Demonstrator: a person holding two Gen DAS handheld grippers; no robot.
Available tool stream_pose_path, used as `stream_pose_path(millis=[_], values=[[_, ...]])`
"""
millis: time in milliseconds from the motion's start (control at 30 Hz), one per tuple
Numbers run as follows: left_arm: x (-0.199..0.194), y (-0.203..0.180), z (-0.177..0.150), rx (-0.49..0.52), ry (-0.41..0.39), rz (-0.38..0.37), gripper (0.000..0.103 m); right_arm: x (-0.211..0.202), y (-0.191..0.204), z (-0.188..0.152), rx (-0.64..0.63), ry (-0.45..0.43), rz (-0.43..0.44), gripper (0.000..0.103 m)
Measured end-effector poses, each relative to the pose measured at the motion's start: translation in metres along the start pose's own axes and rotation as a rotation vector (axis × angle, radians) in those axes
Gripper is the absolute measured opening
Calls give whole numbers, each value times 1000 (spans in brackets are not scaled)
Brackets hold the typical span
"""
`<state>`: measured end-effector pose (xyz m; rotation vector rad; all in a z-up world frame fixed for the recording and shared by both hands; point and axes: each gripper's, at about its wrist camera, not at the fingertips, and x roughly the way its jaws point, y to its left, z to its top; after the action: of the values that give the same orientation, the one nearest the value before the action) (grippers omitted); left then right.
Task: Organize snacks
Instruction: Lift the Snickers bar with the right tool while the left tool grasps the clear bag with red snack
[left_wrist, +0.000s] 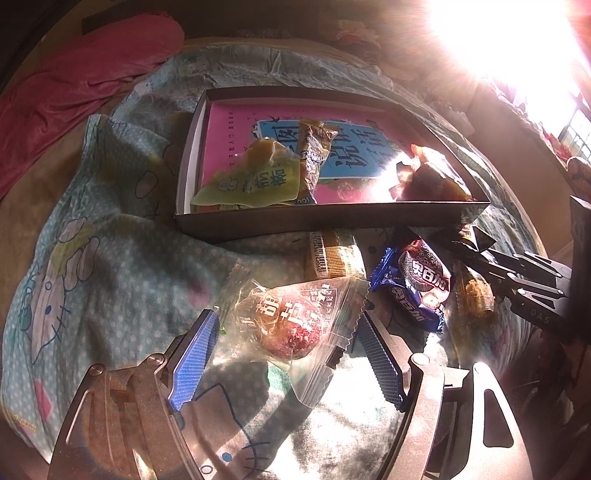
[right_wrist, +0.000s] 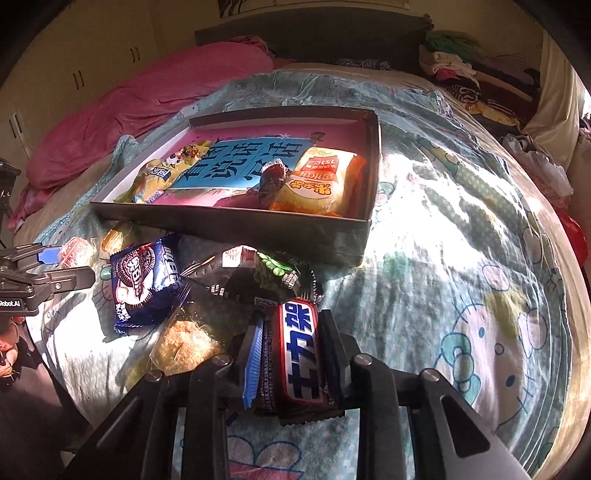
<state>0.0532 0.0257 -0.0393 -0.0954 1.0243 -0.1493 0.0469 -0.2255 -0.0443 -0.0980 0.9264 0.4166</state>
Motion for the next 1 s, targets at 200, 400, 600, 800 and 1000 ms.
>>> stream_pose_path(millis=[200, 400, 600, 800, 1000], values=[[1, 1, 3, 8, -11, 8, 65, -9, -9, -4, 76, 6, 20, 29], [1, 2, 3, 28, -4, 19, 50, -14, -19, -6, 154, 0, 26, 29], [-14, -6, 4, 62, -60, -19, 48, -22, -24, -9, 203, -11, 26, 29], [-26, -9, 4, 80, -108, -20, 48, -30, -30, -9, 237, -37, 3, 29], [-30, -5, 6, 68, -117, -20, 48, -41, -41, -9, 316, -93, 23, 29]])
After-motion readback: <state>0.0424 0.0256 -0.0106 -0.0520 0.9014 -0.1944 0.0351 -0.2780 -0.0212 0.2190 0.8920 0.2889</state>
